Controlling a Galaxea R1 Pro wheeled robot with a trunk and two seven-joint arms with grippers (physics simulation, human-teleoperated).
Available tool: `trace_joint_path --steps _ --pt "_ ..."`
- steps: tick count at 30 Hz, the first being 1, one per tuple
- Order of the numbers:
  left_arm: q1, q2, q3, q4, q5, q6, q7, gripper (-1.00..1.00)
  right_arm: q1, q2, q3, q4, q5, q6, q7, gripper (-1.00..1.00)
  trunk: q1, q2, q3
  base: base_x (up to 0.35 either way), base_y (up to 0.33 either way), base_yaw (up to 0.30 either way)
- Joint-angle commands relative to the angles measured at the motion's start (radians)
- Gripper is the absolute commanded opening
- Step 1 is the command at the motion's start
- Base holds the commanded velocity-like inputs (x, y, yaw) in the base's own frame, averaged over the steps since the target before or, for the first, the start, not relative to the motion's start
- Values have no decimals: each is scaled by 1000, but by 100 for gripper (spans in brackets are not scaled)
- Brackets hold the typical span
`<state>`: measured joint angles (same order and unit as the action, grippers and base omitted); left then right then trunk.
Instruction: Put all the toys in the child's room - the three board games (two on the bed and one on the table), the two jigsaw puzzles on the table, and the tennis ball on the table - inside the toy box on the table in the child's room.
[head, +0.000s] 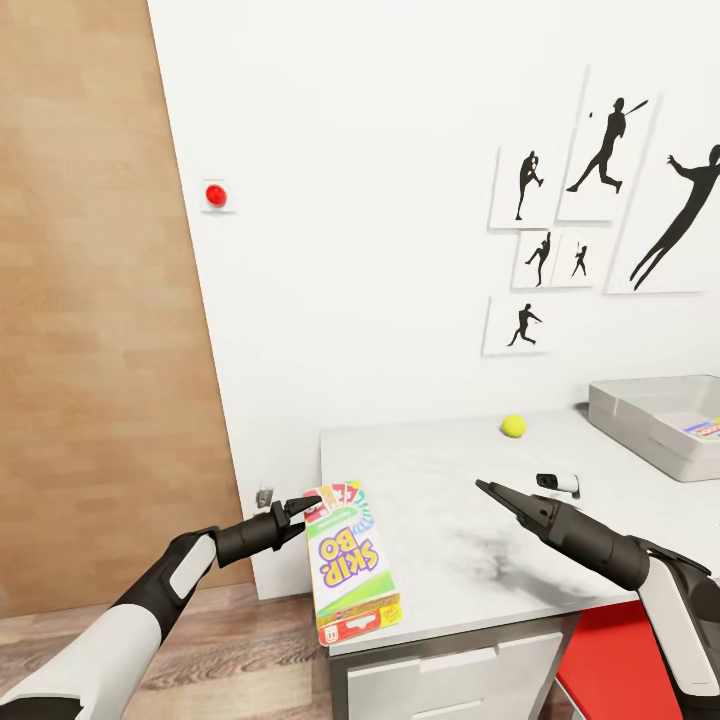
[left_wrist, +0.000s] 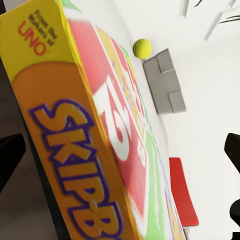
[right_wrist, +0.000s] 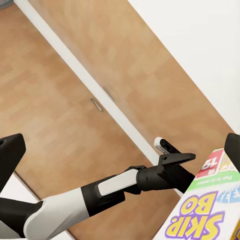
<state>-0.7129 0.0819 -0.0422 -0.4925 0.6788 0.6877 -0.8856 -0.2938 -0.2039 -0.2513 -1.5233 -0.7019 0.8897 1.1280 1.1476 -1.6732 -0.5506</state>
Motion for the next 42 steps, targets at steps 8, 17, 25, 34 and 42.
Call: trace_joint_path --steps 8,17,25,34,42 --pt "-1 1 -4 0 8 6 0 100 -1 0 0 0 -2 6 1 100 0 -1 -1 0 0 0" --pt "-1 1 -4 0 9 6 0 100 -1 0 0 0 -4 6 1 100 0 -1 -1 0 0 0" --pt "0 1 -4 0 8 7 0 100 -1 0 0 0 -4 6 1 100 0 -1 -1 0 0 0" --pt "0 1 -4 0 10 7 0 100 -1 0 0 0 -4 6 1 100 0 -1 -1 0 0 0" --pt "-1 1 -4 0 10 7 0 100 -1 0 0 0 -4 6 1 100 0 -1 -1 0 0 0"
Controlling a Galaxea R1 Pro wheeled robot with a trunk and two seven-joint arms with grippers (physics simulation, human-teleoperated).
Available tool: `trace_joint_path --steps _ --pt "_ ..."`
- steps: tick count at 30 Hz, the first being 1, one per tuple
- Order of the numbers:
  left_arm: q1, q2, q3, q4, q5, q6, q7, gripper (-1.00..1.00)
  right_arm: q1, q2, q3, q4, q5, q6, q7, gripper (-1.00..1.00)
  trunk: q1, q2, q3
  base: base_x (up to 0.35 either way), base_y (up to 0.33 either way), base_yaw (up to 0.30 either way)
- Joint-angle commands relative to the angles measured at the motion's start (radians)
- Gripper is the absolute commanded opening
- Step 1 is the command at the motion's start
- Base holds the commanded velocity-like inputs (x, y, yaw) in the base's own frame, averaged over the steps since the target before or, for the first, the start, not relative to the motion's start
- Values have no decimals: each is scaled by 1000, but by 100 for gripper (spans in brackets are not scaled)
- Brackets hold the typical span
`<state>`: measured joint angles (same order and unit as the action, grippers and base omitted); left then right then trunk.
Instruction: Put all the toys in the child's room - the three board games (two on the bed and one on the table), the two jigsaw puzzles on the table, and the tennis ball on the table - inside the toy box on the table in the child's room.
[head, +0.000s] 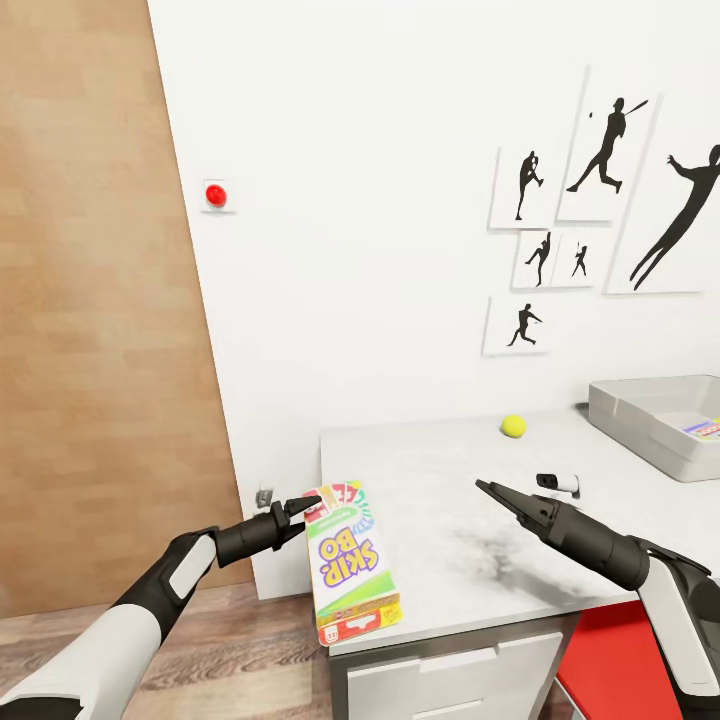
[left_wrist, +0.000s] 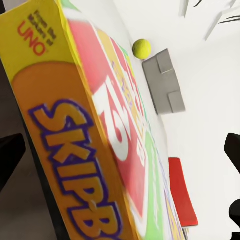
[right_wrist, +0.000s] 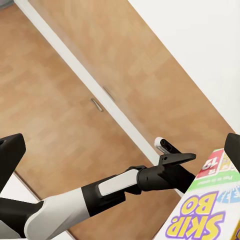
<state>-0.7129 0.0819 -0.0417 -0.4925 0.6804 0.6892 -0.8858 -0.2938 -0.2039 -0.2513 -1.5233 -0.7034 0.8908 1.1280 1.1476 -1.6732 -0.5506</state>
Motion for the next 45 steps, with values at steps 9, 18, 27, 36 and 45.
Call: trace_joint_path --steps 9,18,27,36,45 --pt "-1 1 -5 0 7 5 1 -100 -1 0 0 0 -2 5 1 100 0 -1 -1 0 0 0" --pt "-1 1 -5 0 8 6 0 -100 -1 0 0 0 -4 5 1 100 0 -1 -1 0 0 0" --pt "0 1 -6 0 8 6 0 -100 -1 0 0 0 -2 4 1 100 0 -1 -1 0 0 0" --pt "-1 1 -6 0 7 6 -1 -100 -1 0 0 0 -3 5 1 100 -35 62 27 0 0 0" --pt "-1 4 -1 0 7 52 -2 -100 -1 0 0 0 -3 4 1 100 -69 125 55 0 0 0"
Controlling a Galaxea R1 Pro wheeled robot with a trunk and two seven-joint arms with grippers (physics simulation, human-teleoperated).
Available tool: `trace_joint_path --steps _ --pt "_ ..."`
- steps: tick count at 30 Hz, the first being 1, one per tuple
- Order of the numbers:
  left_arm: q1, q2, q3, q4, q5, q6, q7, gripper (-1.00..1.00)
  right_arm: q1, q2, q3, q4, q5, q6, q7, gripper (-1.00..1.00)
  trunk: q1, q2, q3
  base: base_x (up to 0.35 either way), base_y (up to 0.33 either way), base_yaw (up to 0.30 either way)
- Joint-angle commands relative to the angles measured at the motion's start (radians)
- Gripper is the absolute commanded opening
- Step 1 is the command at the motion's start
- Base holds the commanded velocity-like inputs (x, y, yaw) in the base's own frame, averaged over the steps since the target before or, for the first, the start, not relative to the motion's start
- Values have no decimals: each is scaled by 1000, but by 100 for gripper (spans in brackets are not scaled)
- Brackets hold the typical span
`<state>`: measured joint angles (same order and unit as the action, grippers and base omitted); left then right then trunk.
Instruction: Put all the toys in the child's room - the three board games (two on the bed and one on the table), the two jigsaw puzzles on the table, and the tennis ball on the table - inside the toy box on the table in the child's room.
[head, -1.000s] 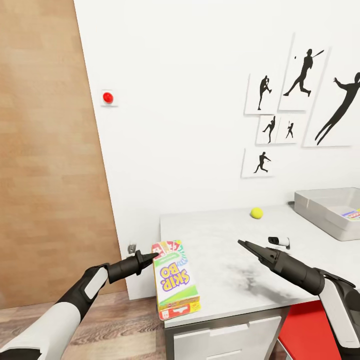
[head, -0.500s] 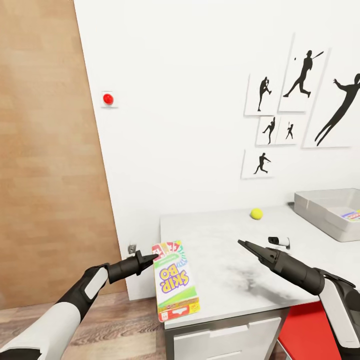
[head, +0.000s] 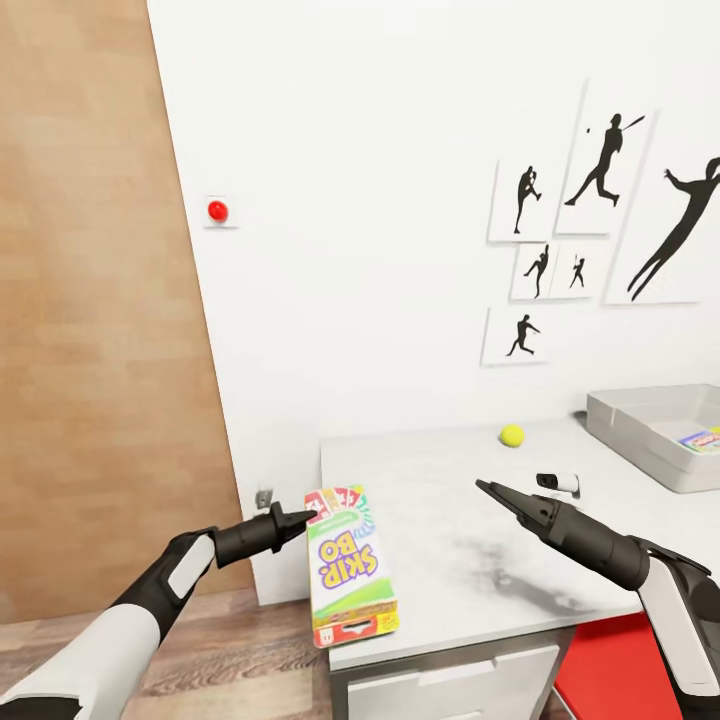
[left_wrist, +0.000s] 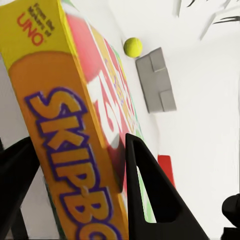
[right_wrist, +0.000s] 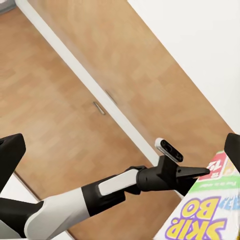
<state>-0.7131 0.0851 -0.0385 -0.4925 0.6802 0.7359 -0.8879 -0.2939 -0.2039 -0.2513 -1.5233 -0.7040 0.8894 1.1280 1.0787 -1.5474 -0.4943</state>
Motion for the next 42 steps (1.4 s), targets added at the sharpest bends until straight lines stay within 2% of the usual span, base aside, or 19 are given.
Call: trace_joint_path --steps 1,6,10,13,16,19,22,27,42 --pt "-1 3 -3 0 7 16 0 -100 -1 0 0 0 -2 5 1 100 -4 7 2 0 0 0" --pt "-2 18 -8 -29 8 61 -1 -100 -1 0 0 0 -2 5 1 100 -19 35 15 0 0 0" --pt "-2 43 -14 -129 6 188 -1 -100 -1 0 0 0 -2 5 1 100 -19 35 15 0 0 0" --pt "-2 86 -17 -194 9 255 -1 -100 -1 0 0 0 -2 5 1 100 -19 35 15 0 0 0" --pt "-2 121 -18 -221 13 280 -15 -100 -1 0 0 0 -2 4 1 100 -27 49 21 0 0 0" --pt "-2 166 -19 -236 14 301 -98 -100 -1 1 0 0 -2 0 1 100 -38 70 30 0 0 0" --pt "-2 198 -20 -240 8 308 -188 -100 -2 2 0 0 -3 -5 2 100 -50 91 40 0 0 0" --pt "-2 218 -20 -241 6 309 -226 -100 -2 3 0 1 -1 -9 -2 100 -69 126 55 0 0 0" --pt "-2 220 -20 -241 6 309 -230 -100 -4 3 -3 -1 -5 -7 -5 100 -127 231 102 0 0 0"
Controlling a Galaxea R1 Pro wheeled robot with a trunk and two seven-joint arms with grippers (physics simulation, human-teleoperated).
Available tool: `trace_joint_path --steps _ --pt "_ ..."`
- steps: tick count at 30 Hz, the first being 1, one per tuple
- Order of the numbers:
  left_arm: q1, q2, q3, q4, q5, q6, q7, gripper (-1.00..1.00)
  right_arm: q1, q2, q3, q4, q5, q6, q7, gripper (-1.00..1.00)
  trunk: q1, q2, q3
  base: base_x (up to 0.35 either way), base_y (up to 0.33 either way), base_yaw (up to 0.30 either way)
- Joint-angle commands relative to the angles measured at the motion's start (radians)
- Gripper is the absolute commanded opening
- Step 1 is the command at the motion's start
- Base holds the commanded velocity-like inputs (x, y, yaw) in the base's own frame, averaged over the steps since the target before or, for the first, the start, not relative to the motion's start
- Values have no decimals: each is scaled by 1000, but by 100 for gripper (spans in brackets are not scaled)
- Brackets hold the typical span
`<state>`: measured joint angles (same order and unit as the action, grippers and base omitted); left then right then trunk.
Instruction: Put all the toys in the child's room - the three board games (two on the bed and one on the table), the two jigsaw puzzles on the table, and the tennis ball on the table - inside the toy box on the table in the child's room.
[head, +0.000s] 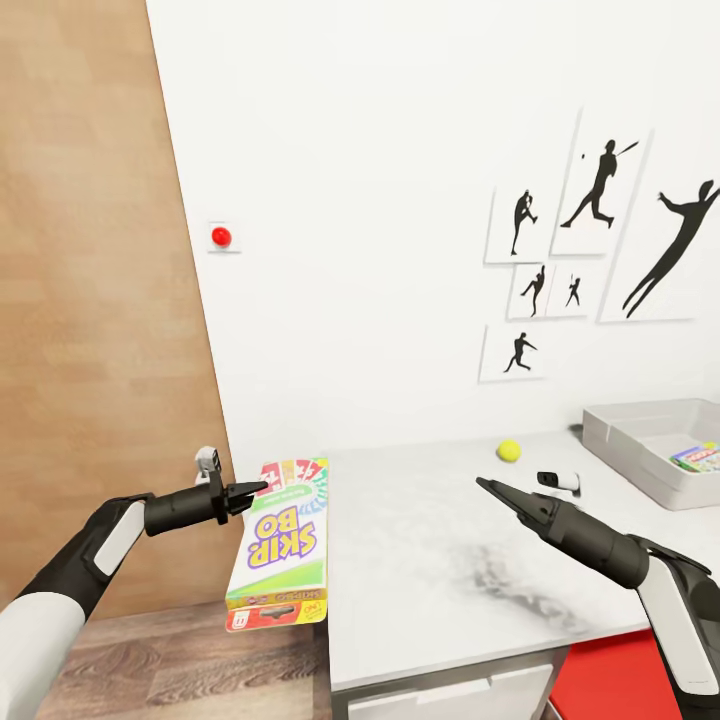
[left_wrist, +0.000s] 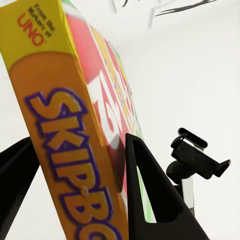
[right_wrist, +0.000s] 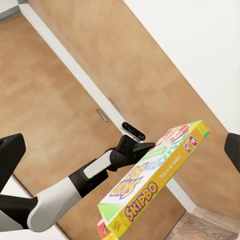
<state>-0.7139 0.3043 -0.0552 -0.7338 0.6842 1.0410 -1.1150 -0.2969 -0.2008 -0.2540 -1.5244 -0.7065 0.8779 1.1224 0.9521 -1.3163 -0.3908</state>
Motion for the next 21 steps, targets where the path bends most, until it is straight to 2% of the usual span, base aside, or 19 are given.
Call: trace_joint_path --steps 1,14,18,21 --pt "-1 1 -3 1 1 4 -3 -100 -1 0 0 0 -2 5 1 100 -4 7 2 0 0 0" --pt "-1 -2 -3 1 1 2 -4 -100 -1 0 -1 -2 5 25 -13 100 -54 98 43 0 0 0" --pt "-1 -5 -1 1 2 2 -5 -100 -1 -2 -6 -8 8 58 -54 100 -69 126 55 0 0 0" --pt "0 -7 3 1 7 -1 -4 -100 -1 -1 -28 -9 4 71 -113 100 -81 147 65 0 0 0"
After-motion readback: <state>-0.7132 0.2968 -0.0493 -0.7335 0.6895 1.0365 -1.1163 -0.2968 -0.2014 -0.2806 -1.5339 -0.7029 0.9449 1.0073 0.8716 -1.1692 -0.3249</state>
